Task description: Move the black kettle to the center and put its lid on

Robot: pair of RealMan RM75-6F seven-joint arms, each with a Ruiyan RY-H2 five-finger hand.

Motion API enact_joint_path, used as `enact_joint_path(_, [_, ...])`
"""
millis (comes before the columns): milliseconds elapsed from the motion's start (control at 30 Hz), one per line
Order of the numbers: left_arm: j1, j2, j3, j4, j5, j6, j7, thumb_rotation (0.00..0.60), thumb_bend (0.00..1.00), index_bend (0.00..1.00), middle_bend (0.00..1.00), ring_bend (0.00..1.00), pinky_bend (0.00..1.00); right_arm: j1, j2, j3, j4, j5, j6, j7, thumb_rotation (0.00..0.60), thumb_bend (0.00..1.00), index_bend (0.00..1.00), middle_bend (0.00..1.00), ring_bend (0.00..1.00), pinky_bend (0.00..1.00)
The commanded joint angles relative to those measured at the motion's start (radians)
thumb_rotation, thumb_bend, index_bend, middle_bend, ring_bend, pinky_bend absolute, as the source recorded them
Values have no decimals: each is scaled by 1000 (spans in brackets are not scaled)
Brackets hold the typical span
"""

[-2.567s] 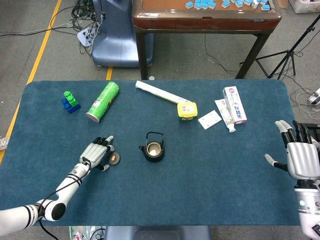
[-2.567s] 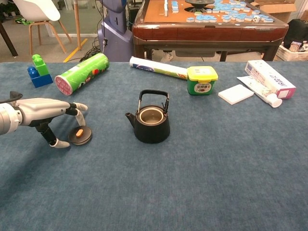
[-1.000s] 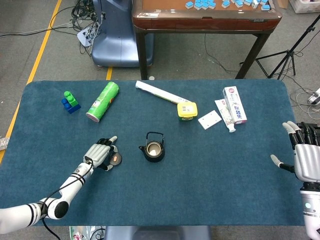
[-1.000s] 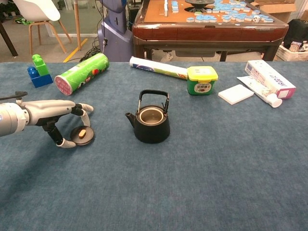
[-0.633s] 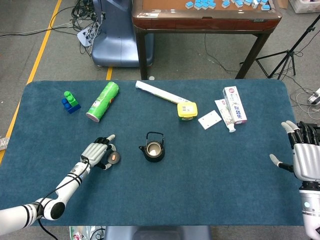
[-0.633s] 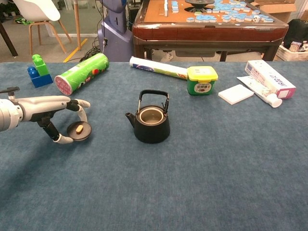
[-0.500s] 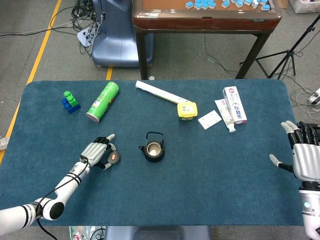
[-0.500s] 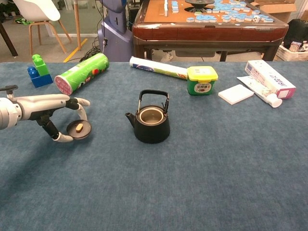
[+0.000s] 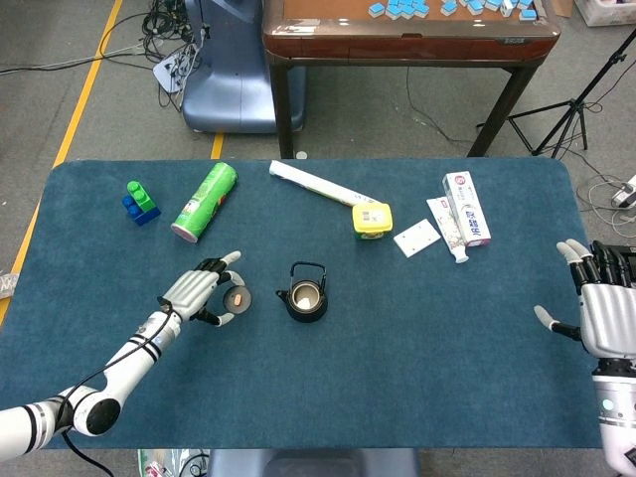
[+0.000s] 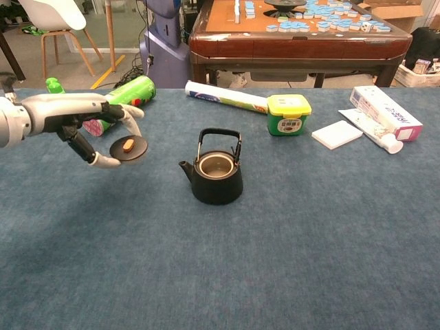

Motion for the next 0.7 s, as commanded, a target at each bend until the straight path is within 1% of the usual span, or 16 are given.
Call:
enact_joint_path(33, [-23, 14, -25, -33, -8, -14, -15, 600, 289, 483, 23, 0, 0, 0, 0, 1, 2, 3, -2, 0, 600, 180, 145, 160, 0, 0])
enact_joint_path(167, [-54, 11, -45, -61, -25, -24, -7, 600, 292, 484, 23, 0, 0, 0, 2, 4, 4, 9, -3, 2, 600, 180, 145, 160, 0, 0])
enact_joint_path(333, [-97, -25, -54, -59, -61, -28, 23, 600, 292, 485, 23, 0, 0, -4, 8, 6, 6, 14, -1, 7, 600, 180, 145, 160, 0, 0])
enact_joint_path(567, [-155, -108, -43, -7, -111, -9, 106, 600, 292, 485, 23, 0, 0, -12, 13, 5, 14, 24, -3, 20, 600, 180, 145, 160, 0, 0])
enact_joint_path(700, [-185, -161, -47, 32, -143, 7, 138, 600, 293, 486, 23, 0, 0, -15, 16, 3, 16, 28, -5, 22, 600, 180, 145, 160, 0, 0])
